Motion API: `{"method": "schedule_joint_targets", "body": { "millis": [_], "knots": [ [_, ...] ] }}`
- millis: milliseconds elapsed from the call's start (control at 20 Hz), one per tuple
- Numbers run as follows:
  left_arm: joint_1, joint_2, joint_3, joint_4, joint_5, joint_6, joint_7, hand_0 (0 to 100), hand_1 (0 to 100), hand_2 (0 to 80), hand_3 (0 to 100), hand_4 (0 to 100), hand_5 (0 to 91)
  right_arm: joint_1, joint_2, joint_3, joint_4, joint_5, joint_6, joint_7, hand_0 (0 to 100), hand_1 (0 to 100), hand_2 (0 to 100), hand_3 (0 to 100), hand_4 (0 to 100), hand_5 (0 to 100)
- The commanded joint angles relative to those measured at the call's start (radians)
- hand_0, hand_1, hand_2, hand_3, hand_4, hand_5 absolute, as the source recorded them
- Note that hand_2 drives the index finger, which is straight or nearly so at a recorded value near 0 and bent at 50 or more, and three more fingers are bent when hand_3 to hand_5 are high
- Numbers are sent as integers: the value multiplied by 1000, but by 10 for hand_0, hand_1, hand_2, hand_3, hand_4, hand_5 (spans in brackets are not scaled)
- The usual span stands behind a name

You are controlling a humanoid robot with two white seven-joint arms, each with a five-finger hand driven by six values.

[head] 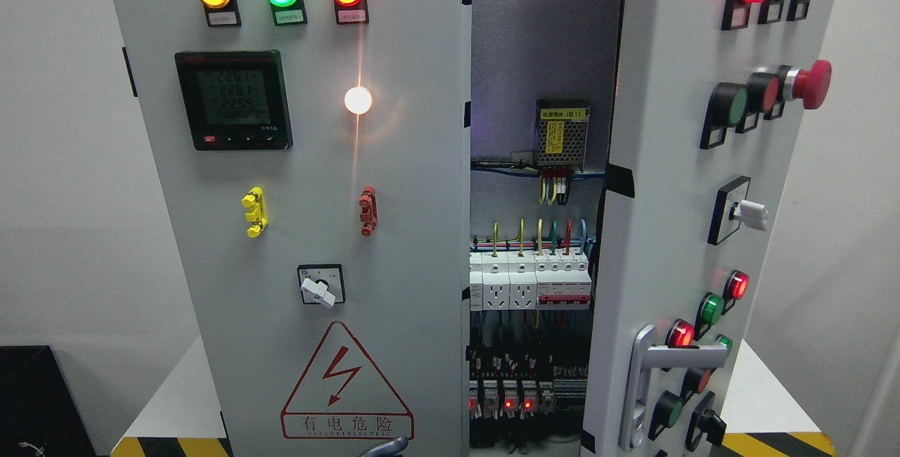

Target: Open door with both hands

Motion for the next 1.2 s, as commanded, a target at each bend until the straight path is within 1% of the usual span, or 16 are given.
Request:
{"method": "schedule_joint_targets", "body": {
  "millis": [0,100,200,401,501,551,701,902,1052,1152],
  "knots": [
    [-233,1,-160,-33,93,3,1,0,0,0,0,0,0,0,0,0,0,-25,0,3,193,0,0,0,0,0],
    [-302,2,-196,-31,154,22,1,0,0,0,0,0,0,0,0,0,0,-25,0,3,193,0,0,0,0,0],
    [-377,4,-229,-30,234,57,1,0,0,0,0,0,0,0,0,0,0,-25,0,3,193,0,0,0,0,0],
    [-500,22,-240,-22,430,143,1,0,0,0,0,0,0,0,0,0,0,-25,0,3,193,0,0,0,0,0],
    [-569,24,-240,-4,517,201,1,0,0,0,0,0,0,0,0,0,0,-25,0,3,193,0,0,0,0,0],
    [-602,24,-240,5,551,229,1,0,0,0,0,0,0,0,0,0,0,-25,0,3,193,0,0,0,0,0],
    [-687,13,-254,28,610,285,0,0,0,0,0,0,0,0,0,0,0,-25,0,3,193,0,0,0,0,0],
    [-805,-14,-302,85,668,298,0,0,0,0,0,0,0,0,0,0,0,-25,0,3,193,0,0,0,0,0],
    [-851,-56,-300,110,732,348,0,0,0,0,0,0,0,0,0,0,0,-25,0,3,193,0,0,0,0,0],
    [-865,-68,-300,119,751,370,0,0,0,0,0,0,0,0,0,0,0,-25,0,4,193,0,0,0,0,0]
  ]
}}
